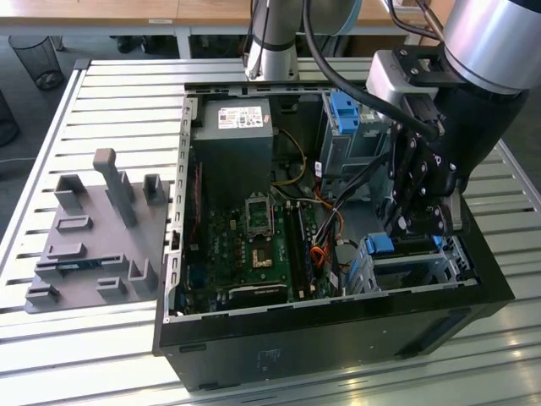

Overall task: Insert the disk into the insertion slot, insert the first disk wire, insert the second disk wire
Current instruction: 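Insert the disk into the insertion slot, then insert the first disk wire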

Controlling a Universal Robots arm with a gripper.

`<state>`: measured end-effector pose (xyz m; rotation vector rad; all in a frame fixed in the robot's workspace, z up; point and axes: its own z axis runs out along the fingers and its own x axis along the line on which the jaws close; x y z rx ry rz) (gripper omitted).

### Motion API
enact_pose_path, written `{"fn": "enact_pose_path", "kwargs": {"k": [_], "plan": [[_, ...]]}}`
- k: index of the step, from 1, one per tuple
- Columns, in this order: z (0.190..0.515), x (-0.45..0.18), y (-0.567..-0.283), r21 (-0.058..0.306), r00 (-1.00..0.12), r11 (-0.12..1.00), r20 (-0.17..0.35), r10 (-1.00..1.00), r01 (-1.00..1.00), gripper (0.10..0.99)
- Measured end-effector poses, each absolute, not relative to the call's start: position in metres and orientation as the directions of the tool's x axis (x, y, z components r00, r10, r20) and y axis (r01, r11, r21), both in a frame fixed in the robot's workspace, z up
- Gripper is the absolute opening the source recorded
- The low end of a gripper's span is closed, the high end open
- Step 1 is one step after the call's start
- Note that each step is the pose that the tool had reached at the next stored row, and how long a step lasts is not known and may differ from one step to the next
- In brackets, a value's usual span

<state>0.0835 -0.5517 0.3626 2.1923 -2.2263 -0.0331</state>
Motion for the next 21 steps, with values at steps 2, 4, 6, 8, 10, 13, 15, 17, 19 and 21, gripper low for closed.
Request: {"fn": "enact_pose_path", "kwargs": {"k": [2, 4, 6, 8, 10, 13, 15, 17, 19, 21], "plan": [[0.3617, 0.0841, -0.5517, 0.027, -0.015, 0.015, -0.003, -1.000, -1.000, 0.180], [0.3612, 0.0848, -0.5517, 0.027, -0.015, 0.015, -0.003, -1.000, -1.000, 0.180], [0.3608, 0.0851, -0.5517, 0.027, -0.015, 0.015, -0.003, -1.000, -1.000, 0.180], [0.3605, 0.0854, -0.5517, 0.027, -0.015, 0.015, -0.003, -1.000, -1.000, 0.180], [0.3600, 0.0858, -0.5517, 0.027, -0.015, 0.015, -0.003, -1.000, -1.000, 0.180], [0.3590, 0.0859, -0.5517, 0.027, -0.015, 0.015, -0.004, -1.000, -1.000, 0.180], [0.3579, 0.0865, -0.5517, 0.027, -0.015, 0.015, -0.008, -1.000, -1.000, 0.180], [0.3570, 0.0870, -0.5517, 0.027, -0.015, 0.015, -0.013, -1.000, -1.000, 0.106], [0.3560, 0.0875, -0.5516, 0.027, -0.015, 0.015, -0.016, -1.000, -1.000, 0.106], [0.3550, 0.0882, -0.5516, 0.027, -0.015, 0.015, -0.018, -1.000, -1.000, 0.106]]}}
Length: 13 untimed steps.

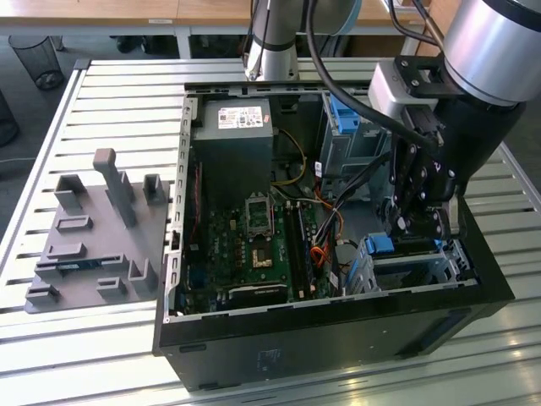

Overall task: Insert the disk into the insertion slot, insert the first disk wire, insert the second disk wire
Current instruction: 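Insert the first disk wire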

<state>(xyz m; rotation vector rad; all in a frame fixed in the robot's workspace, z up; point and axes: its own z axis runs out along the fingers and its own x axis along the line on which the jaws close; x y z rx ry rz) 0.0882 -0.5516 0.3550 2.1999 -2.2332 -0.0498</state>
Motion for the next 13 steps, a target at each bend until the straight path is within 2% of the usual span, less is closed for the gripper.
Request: {"fn": "enact_pose_path", "kwargs": {"k": [13], "plan": [[0.354, 0.109, -0.551, 0.027, -0.015, 0.015, -0.018, -1.000, -1.000, 0.106]]}}
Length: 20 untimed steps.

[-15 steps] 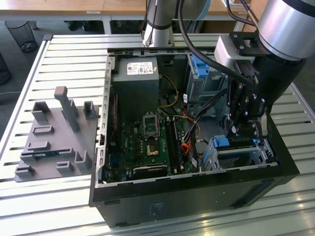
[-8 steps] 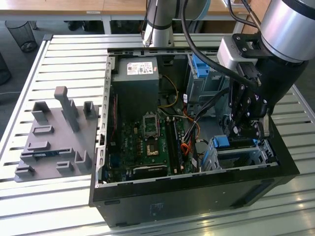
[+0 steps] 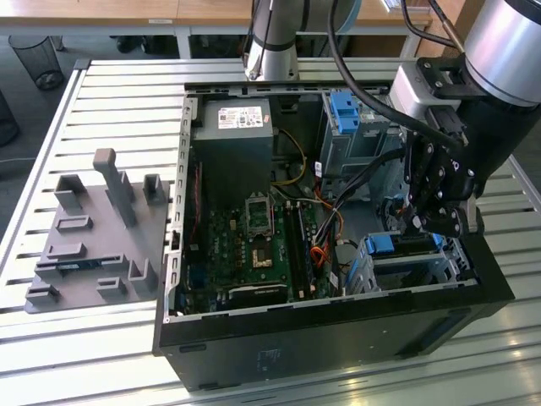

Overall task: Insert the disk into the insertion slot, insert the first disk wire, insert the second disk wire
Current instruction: 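Insert the first disk wire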

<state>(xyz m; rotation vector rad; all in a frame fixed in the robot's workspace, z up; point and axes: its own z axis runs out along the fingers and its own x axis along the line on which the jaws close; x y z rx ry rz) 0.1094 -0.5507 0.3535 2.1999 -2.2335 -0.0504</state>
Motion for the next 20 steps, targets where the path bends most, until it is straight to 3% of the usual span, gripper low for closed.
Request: {"fn": "enact_pose_path", "kwargs": {"k": [20], "plan": [[0.3540, 0.1181, -0.5499, 0.027, -0.015, 0.015, -0.018, -1.000, -1.000, 0.106]]}}
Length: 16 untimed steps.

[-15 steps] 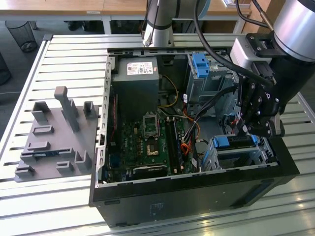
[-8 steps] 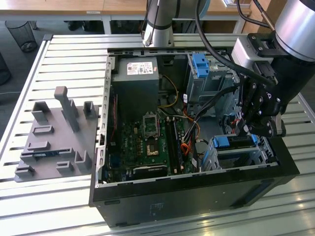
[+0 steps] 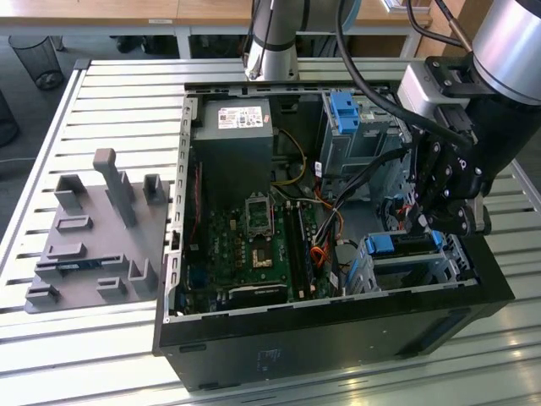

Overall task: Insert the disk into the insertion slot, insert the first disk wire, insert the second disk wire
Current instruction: 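Insert the first disk wire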

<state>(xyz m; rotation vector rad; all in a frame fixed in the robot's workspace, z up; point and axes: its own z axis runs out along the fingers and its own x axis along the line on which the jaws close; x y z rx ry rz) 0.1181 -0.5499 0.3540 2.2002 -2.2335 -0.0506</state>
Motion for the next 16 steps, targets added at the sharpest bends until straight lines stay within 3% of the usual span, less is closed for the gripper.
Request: {"fn": "enact_pose_path", "kwargs": {"k": [16], "plan": [[0.355, 0.130, -0.540, 0.029, -0.018, 0.018, -0.018, -1.000, -0.999, 0.106]]}}
